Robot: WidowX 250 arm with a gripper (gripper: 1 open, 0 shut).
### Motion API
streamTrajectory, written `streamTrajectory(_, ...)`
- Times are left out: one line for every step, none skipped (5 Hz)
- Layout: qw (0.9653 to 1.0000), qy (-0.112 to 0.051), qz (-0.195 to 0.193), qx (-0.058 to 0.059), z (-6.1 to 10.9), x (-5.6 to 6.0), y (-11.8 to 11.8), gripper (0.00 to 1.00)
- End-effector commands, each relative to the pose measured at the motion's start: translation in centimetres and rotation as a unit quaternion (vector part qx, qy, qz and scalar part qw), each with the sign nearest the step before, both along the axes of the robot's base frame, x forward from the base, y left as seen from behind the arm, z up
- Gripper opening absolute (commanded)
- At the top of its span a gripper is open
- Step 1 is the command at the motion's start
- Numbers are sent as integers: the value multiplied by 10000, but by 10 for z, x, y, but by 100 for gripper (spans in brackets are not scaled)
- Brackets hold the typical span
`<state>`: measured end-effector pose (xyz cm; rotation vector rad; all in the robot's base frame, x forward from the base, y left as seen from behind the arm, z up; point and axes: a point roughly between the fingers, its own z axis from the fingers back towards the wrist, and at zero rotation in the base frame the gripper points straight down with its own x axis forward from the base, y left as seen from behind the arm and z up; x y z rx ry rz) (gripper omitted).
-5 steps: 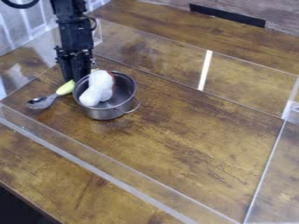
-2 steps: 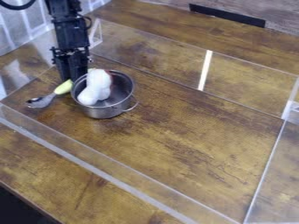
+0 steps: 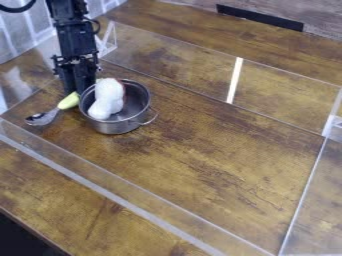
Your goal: Move the green spoon to the left
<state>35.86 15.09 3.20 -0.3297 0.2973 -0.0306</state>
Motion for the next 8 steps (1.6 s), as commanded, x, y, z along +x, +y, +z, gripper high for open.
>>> streamTrajectory(9994, -298, -26, 147, 36, 7, 11, 0)
streamTrajectory(9995, -244, -186, 104, 41, 8, 9, 0)
streamTrajectory(9990, -203, -361, 187, 44, 5, 15, 100)
streamTrajectory(9981, -197, -518, 260, 48, 4, 23, 100)
streamTrajectory(9979, -217, -477, 378, 57, 8, 27, 100)
streamTrajectory(9976, -250, -435, 486, 66, 9, 29, 100)
streamTrajectory(9975, -275, -340, 550, 83, 8, 25, 100)
streamTrajectory(9975, -283, -254, 598, 99, 8, 20, 100)
